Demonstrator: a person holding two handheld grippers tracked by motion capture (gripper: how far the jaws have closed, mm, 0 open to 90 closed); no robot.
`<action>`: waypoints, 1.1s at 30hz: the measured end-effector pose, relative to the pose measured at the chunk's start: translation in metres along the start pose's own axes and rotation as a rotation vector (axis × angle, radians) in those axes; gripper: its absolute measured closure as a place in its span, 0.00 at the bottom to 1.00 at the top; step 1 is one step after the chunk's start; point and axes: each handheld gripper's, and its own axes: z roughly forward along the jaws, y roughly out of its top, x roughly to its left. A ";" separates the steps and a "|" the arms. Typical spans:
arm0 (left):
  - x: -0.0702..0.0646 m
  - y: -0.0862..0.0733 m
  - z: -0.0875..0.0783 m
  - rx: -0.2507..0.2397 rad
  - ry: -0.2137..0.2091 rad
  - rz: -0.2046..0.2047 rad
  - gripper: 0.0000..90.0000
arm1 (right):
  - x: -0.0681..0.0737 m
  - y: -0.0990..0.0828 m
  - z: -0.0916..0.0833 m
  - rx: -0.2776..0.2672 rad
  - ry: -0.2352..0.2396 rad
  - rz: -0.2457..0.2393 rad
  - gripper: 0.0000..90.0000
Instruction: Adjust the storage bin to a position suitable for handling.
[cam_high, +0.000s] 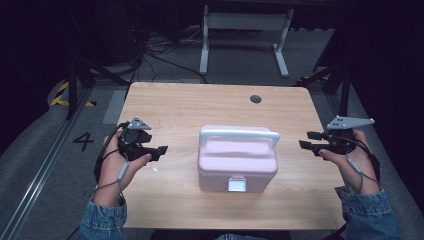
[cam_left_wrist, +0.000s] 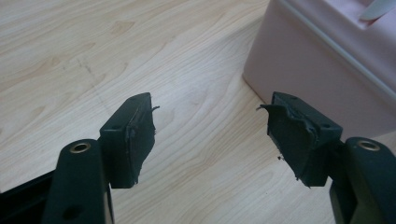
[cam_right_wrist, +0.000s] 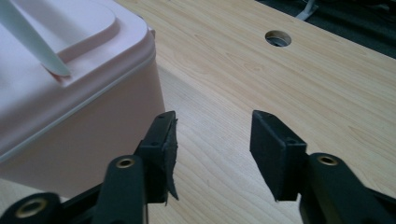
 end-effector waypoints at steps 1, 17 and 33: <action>0.000 0.000 0.000 0.000 0.000 0.000 0.36 | 0.000 -0.001 -0.001 -0.010 0.013 0.005 0.60; -0.024 0.023 0.011 -0.140 -0.169 0.114 0.37 | 0.006 -0.012 -0.010 -0.078 0.059 0.044 0.58; -0.052 0.035 0.040 -0.217 -0.253 0.080 0.31 | 0.007 -0.021 -0.007 -0.033 0.082 0.116 0.57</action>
